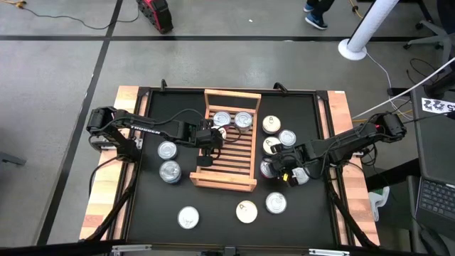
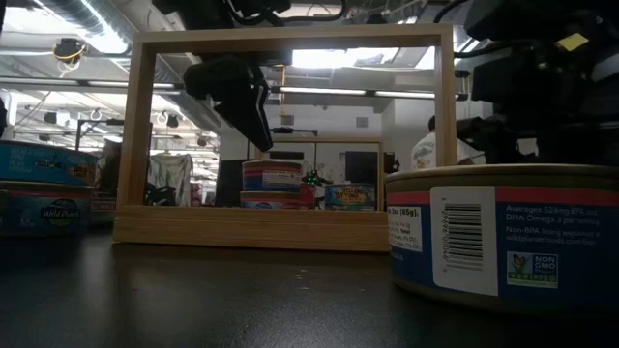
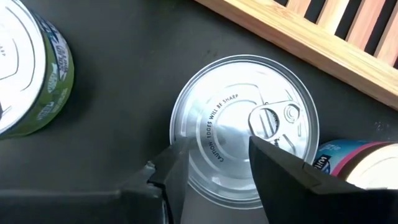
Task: Stack canned seafood by type on shelf
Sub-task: Stack the red tuna can on top of the other red tuna cans on the shelf
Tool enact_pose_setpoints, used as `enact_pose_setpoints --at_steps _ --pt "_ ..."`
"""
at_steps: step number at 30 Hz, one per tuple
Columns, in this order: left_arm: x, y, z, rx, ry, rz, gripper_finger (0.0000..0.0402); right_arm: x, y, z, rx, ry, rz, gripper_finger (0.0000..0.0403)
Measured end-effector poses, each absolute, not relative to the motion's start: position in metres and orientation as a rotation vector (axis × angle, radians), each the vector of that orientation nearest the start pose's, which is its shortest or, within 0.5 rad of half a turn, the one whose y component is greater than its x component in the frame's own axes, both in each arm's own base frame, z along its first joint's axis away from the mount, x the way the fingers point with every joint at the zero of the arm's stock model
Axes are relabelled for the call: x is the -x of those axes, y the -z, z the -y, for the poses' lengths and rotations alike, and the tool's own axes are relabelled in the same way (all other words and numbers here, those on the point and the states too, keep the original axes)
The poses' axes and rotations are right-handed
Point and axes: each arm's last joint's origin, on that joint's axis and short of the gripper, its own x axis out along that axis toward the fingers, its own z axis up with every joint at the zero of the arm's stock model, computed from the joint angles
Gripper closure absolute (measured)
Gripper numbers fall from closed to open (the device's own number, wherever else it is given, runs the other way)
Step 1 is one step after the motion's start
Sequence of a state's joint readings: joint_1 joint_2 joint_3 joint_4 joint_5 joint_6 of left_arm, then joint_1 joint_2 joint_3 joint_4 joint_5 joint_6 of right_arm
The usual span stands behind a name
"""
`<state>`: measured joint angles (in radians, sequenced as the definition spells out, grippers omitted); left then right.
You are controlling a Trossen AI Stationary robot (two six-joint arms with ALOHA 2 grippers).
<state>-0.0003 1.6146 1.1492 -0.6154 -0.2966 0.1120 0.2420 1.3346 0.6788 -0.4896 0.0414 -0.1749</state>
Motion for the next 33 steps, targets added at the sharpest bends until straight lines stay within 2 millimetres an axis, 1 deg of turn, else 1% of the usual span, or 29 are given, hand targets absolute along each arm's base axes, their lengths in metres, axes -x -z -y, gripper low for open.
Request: enact_pose_setpoints --at_steps 5,10,13,18,25,28,33 --pt "-0.322 -0.227 -0.008 -0.261 -0.207 -1.088 0.0274 -0.224 -0.172 -0.054 0.328 -0.285 -1.115 0.0237" --pt "-0.322 -0.227 -0.008 -0.260 -0.207 -1.088 0.0274 -0.233 -0.187 -0.056 0.323 -0.282 -1.063 0.0237" --pt "-0.322 -0.227 -0.008 -0.252 -0.212 -1.086 0.0274 -0.235 -0.190 -0.057 0.310 -0.301 -1.051 0.0237" --pt "-0.322 -0.227 -0.008 -0.248 -0.214 -1.086 0.0274 -0.231 -0.189 -0.059 0.265 -0.372 -1.089 0.0237" --pt "-0.322 -0.227 -0.008 -0.247 -0.215 -1.086 0.0274 -0.225 -0.185 -0.058 0.238 -0.369 -1.172 0.0237" --pt "-0.322 -0.227 -0.008 -0.247 -0.214 -1.086 0.0274 -0.226 -0.182 -0.060 0.244 -0.374 -1.179 0.0237" --pt "-0.322 -0.227 -0.008 -0.247 -0.215 -1.085 0.0274 -0.227 -0.173 -0.069 0.314 -0.375 -1.218 0.0237"
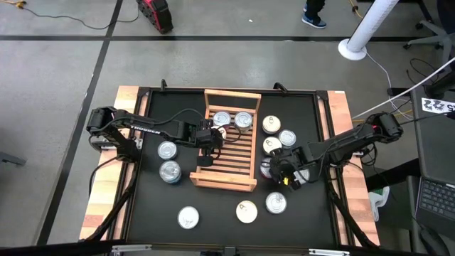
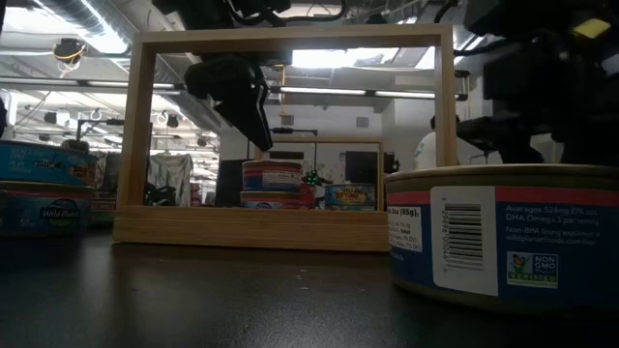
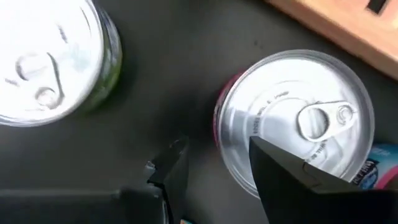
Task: Stack canned seafood by type on shelf
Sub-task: Stack the red tuna can on top of the other red tuna cans on the shelf
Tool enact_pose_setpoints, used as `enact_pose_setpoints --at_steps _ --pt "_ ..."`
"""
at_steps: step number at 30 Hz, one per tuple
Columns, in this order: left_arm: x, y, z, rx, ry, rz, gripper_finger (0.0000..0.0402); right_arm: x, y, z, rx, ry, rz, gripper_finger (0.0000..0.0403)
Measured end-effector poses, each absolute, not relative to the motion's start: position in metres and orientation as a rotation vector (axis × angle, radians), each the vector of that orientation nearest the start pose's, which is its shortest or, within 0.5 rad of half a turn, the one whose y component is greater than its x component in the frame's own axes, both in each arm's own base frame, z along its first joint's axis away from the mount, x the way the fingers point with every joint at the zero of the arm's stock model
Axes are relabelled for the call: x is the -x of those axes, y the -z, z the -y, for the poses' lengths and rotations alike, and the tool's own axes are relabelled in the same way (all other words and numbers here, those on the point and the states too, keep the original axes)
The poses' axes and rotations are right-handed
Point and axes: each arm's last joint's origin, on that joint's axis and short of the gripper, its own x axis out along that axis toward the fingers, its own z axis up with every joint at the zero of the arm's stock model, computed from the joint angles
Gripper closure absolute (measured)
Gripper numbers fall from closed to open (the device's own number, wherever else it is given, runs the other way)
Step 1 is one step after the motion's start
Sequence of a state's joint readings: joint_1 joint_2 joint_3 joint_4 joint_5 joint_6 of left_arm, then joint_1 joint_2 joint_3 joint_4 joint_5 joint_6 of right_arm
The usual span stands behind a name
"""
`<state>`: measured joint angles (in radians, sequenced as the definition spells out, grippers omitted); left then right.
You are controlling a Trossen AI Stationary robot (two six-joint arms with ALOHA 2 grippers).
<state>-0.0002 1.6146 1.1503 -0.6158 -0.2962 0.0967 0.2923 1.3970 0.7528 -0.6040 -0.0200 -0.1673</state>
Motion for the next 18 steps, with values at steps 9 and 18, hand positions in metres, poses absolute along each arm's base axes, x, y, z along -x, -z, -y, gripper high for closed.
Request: enact_pose_setpoints --at_steps 9,18 --pt "-0.323 -0.227 -0.008 -0.250 -0.212 -1.082 0.0274 -0.231 -0.159 -0.076 0.448 -0.281 -1.255 0.0237" --pt "-0.323 -0.227 -0.008 -0.250 -0.213 -1.081 0.0274 -0.231 -0.158 -0.076 0.450 -0.275 -1.255 0.0305"
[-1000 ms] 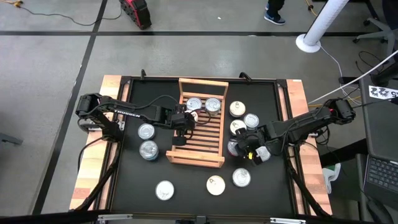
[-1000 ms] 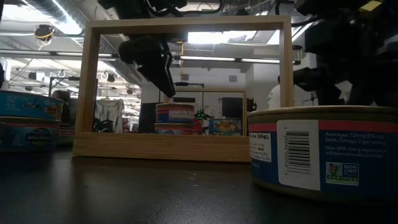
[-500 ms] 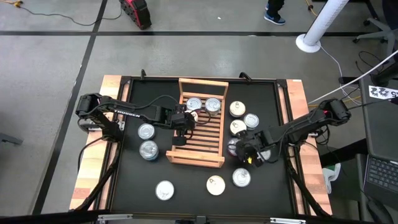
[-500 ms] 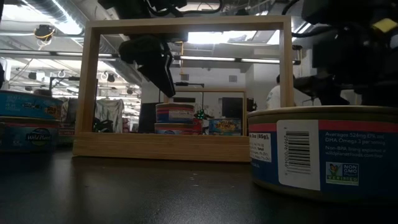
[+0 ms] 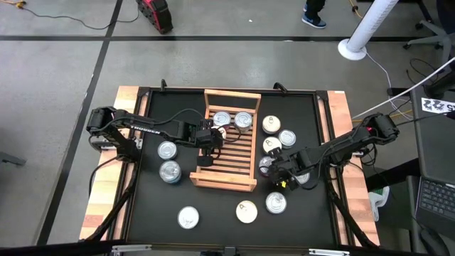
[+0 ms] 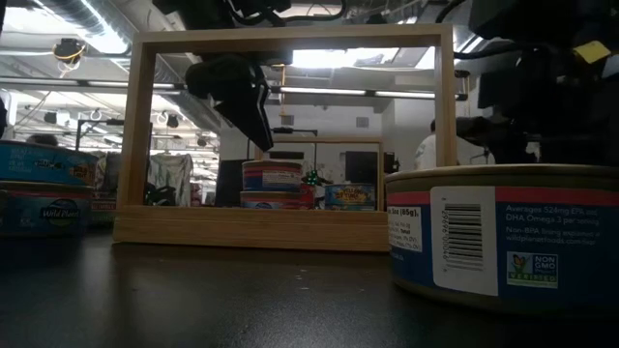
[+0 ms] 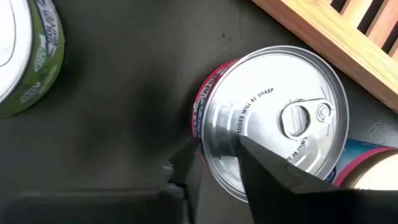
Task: Stack canned seafood by type on shelf
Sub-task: Stack the red tuna can on top of the other red tuna cans on the shelf
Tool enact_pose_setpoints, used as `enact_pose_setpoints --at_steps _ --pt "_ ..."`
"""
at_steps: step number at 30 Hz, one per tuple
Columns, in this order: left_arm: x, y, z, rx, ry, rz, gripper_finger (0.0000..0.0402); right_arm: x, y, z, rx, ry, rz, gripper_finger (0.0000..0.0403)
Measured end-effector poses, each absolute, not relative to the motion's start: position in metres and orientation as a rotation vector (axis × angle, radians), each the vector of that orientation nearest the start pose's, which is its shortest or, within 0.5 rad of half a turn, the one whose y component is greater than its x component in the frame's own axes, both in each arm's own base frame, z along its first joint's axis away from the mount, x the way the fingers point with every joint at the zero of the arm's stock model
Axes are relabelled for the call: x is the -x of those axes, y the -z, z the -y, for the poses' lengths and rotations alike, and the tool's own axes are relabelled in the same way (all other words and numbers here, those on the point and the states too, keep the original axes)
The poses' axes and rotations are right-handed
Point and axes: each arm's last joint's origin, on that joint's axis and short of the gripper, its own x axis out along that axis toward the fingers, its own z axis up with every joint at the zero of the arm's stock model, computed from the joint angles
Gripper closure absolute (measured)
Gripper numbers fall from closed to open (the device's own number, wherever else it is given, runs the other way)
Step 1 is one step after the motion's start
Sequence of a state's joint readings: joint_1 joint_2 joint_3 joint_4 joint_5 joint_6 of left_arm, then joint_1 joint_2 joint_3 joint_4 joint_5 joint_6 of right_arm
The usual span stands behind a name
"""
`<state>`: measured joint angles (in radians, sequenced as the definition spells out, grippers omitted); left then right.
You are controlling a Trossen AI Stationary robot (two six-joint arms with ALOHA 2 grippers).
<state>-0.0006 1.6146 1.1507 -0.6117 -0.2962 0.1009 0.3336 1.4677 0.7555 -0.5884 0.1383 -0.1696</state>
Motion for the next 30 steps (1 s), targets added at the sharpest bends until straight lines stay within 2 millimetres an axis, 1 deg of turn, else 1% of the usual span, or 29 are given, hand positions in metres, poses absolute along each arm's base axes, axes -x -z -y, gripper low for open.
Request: enact_pose_setpoints --at_steps 5,7,9,17,23,26,30 --pt "-0.323 -0.227 -0.008 -0.228 -0.226 -1.078 0.0274 -0.231 -0.158 -0.076 0.448 -0.282 -1.259 0.0368" --pt "-0.323 -0.227 -0.008 -0.215 -0.234 -1.076 0.0274 -0.231 -0.158 -0.076 0.447 -0.281 -1.257 0.0388" --pt "-0.323 -0.227 -0.008 -0.207 -0.238 -1.075 0.0274 -0.231 -0.158 -0.076 0.444 -0.278 -1.254 0.0398" --pt "-0.323 -0.227 -0.008 -0.175 -0.256 -1.070 0.0274 -0.237 -0.161 -0.078 0.422 -0.261 -1.193 0.0401" --pt "-0.322 -0.228 -0.008 -0.128 -0.283 -1.058 0.0274 -0.245 -0.171 -0.081 0.411 -0.270 -1.166 0.0402" --pt "-0.322 -0.232 -0.008 -0.099 -0.300 -1.049 0.0274 -0.249 -0.177 -0.082 0.413 -0.273 -1.143 0.0402" --pt "-0.322 -0.243 -0.008 -0.091 -0.301 -1.013 0.0274 -0.251 -0.183 -0.083 0.420 -0.264 -1.140 0.0402"
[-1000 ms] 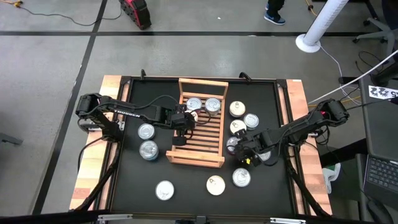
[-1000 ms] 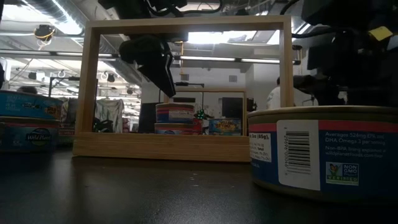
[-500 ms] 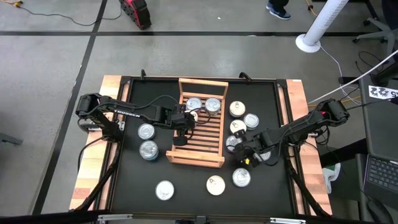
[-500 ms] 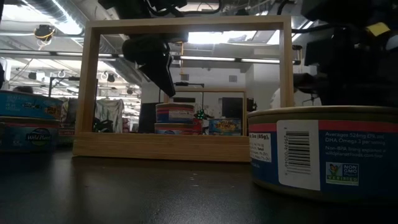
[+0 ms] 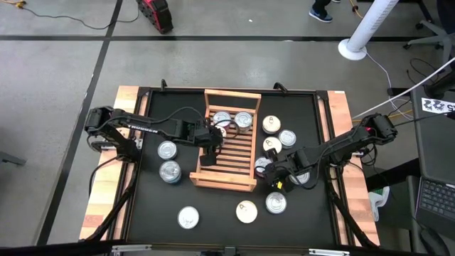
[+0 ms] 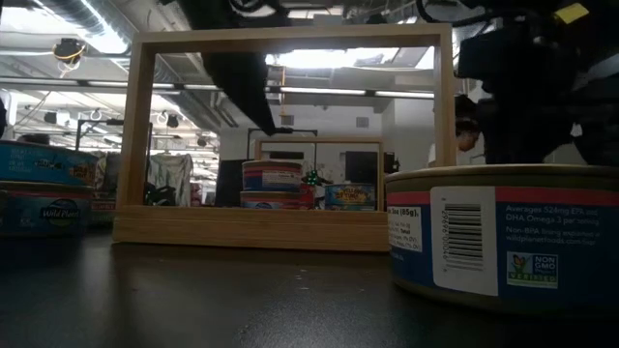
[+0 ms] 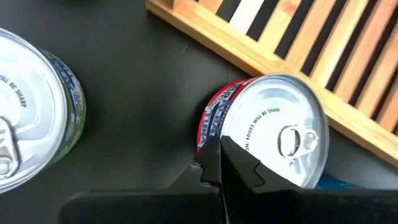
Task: Stack canned seafood by type on shelf
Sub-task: Stack the red tuna can on top of the other red tuna cans on the shelf
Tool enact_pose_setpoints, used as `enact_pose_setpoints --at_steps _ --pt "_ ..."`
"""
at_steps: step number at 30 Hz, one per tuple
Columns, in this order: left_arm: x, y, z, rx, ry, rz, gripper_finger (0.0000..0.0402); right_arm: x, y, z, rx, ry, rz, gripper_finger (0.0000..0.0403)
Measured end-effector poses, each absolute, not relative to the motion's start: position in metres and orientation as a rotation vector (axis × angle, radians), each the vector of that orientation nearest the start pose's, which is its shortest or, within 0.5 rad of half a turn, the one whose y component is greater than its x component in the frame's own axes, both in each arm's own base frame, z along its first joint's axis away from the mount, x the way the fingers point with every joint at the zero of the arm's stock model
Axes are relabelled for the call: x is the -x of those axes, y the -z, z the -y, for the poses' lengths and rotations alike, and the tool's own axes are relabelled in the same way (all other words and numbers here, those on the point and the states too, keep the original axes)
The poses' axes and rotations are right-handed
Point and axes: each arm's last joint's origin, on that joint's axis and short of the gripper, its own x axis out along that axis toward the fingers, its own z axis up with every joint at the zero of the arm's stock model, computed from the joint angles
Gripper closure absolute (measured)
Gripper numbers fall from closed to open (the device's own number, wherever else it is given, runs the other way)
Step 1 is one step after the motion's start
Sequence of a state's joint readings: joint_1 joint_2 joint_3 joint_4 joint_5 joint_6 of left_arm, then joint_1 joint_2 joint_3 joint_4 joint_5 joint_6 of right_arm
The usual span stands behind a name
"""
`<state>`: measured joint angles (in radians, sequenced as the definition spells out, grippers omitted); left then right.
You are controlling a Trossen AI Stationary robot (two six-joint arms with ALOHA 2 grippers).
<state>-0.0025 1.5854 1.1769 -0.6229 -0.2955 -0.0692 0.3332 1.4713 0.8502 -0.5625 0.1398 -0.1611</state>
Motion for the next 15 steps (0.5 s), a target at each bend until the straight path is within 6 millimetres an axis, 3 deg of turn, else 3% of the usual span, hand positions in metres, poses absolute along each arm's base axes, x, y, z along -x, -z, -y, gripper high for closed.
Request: enact_pose_setpoints --at_steps 15 --pt "-0.310 -0.268 -0.008 -0.093 -0.295 -0.935 0.0274 -0.255 -0.200 -0.082 0.446 -0.234 -1.154 0.0403"
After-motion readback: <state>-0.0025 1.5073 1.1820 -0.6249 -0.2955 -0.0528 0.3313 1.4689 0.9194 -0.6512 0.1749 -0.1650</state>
